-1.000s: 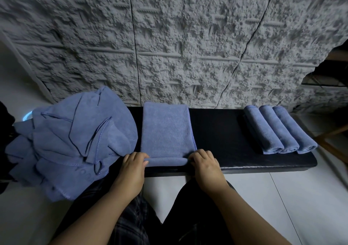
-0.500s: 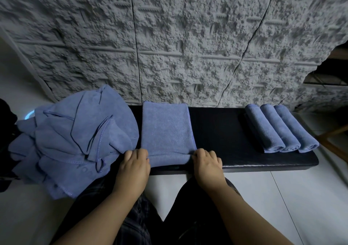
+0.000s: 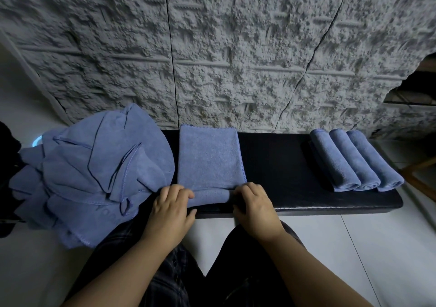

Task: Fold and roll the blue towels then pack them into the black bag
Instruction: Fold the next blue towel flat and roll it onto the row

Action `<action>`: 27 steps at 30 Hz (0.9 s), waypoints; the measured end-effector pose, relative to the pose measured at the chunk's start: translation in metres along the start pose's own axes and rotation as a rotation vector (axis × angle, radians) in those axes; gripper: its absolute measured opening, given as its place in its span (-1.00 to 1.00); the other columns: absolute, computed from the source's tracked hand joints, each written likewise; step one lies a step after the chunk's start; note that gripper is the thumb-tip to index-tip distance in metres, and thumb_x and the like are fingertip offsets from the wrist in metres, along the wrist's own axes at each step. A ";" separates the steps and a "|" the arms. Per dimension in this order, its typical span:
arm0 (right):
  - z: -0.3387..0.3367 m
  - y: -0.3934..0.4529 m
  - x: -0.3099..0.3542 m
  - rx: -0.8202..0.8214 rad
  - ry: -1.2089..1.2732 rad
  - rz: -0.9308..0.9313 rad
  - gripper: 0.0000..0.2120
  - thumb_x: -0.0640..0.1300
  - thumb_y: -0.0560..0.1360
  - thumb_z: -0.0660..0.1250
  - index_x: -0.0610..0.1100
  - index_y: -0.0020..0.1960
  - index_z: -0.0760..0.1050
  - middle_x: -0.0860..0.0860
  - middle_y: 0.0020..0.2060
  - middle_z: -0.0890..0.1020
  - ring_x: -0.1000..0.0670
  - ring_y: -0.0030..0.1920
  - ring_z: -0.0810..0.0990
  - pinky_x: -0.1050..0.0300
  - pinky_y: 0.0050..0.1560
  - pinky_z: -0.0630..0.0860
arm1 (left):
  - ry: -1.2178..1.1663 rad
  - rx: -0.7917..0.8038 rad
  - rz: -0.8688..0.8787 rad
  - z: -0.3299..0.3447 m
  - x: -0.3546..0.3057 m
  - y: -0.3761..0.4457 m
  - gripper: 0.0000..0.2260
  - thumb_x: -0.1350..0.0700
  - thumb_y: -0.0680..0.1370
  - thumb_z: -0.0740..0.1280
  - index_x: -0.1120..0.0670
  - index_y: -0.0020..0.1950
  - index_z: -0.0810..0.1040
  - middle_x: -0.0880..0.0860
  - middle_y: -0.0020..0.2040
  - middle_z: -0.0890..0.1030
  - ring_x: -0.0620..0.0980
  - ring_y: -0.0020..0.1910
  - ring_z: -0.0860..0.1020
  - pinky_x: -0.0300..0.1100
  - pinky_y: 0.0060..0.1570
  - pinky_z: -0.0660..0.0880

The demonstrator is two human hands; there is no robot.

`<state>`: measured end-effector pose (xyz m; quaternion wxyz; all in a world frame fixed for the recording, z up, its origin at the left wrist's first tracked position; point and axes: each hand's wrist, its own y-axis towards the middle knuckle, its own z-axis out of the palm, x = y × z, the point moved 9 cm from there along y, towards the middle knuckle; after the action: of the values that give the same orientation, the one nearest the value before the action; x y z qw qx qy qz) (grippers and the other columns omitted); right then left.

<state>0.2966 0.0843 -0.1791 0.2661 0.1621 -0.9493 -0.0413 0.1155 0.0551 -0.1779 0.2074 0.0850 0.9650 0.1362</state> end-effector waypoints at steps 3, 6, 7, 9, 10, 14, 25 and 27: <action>0.002 0.001 -0.002 0.011 -0.004 0.009 -0.80 -0.26 0.38 0.25 -0.17 0.00 0.51 -0.03 -0.09 0.54 -0.06 -0.11 0.48 0.06 -0.09 0.51 | -0.061 -0.014 -0.018 0.003 0.006 0.002 -0.54 0.19 0.23 0.57 0.00 -0.04 0.39 -0.02 -0.08 0.47 -0.05 -0.07 0.36 -0.11 -0.19 0.51; 0.005 0.003 -0.003 0.034 -0.032 -0.014 -0.68 -0.40 0.35 0.24 -0.19 0.07 0.51 -0.06 -0.05 0.54 -0.09 -0.09 0.48 0.07 -0.05 0.49 | -0.048 -0.018 -0.011 0.003 0.007 0.004 -0.56 0.28 0.23 0.54 0.03 0.00 0.44 -0.02 -0.06 0.49 -0.06 -0.05 0.37 -0.21 -0.10 0.45; 0.005 0.004 -0.005 0.046 -0.035 -0.013 -0.66 -0.41 0.35 0.24 -0.20 0.09 0.51 -0.07 -0.04 0.54 -0.09 -0.07 0.48 0.10 -0.03 0.46 | -0.033 -0.018 -0.004 0.003 0.006 0.005 -0.57 0.30 0.24 0.52 0.05 0.00 0.46 -0.01 -0.06 0.50 -0.06 -0.05 0.37 -0.24 -0.07 0.42; 0.003 0.005 -0.008 0.060 -0.015 -0.008 -0.68 -0.39 0.40 0.25 -0.19 0.12 0.52 -0.06 0.00 0.55 -0.07 -0.02 0.48 0.19 0.03 0.38 | -0.024 -0.021 0.007 0.005 0.007 0.005 -0.61 0.33 0.28 0.49 0.09 0.02 0.49 0.02 -0.04 0.52 -0.05 -0.04 0.36 -0.19 0.04 0.34; 0.001 0.005 -0.009 0.065 0.002 -0.005 -0.70 -0.36 0.43 0.27 -0.19 0.13 0.52 -0.06 0.02 0.56 -0.06 0.01 0.48 0.23 0.05 0.35 | -0.030 -0.022 0.010 0.006 0.009 0.006 -0.63 0.33 0.31 0.48 0.11 0.04 0.49 0.03 -0.03 0.53 -0.04 -0.03 0.36 -0.17 0.08 0.31; -0.004 0.008 -0.013 0.096 0.060 0.019 -0.74 -0.30 0.48 0.30 -0.16 0.16 0.55 -0.04 0.03 0.60 -0.03 0.05 0.49 0.42 0.02 0.27 | -0.121 -0.011 -0.014 0.004 0.015 0.008 -0.71 0.37 0.40 0.42 0.16 0.08 0.53 0.07 -0.01 0.57 -0.04 -0.03 0.34 -0.23 0.08 0.28; -0.001 -0.005 -0.024 0.161 0.252 0.300 -0.82 -0.16 0.54 0.21 -0.13 0.11 0.49 0.06 -0.07 0.54 0.10 -0.10 0.50 0.50 -0.20 0.35 | -0.329 0.092 -0.306 0.011 0.024 -0.002 -0.83 0.20 0.59 0.19 0.20 0.13 0.47 0.05 0.04 0.45 0.03 0.11 0.35 -0.20 0.07 0.26; 0.001 -0.005 -0.025 0.157 0.242 0.317 -0.83 -0.16 0.54 0.21 -0.12 0.09 0.49 0.05 -0.05 0.53 0.08 -0.07 0.49 0.44 -0.20 0.33 | -0.280 0.067 -0.351 0.010 0.025 -0.004 -0.85 0.21 0.58 0.20 0.22 0.09 0.49 0.13 0.02 0.45 0.11 0.08 0.38 -0.16 0.07 0.28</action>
<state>0.3177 0.0876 -0.1925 0.3678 0.0347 -0.9244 0.0948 0.0972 0.0593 -0.1974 0.3569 -0.0593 0.9308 0.0526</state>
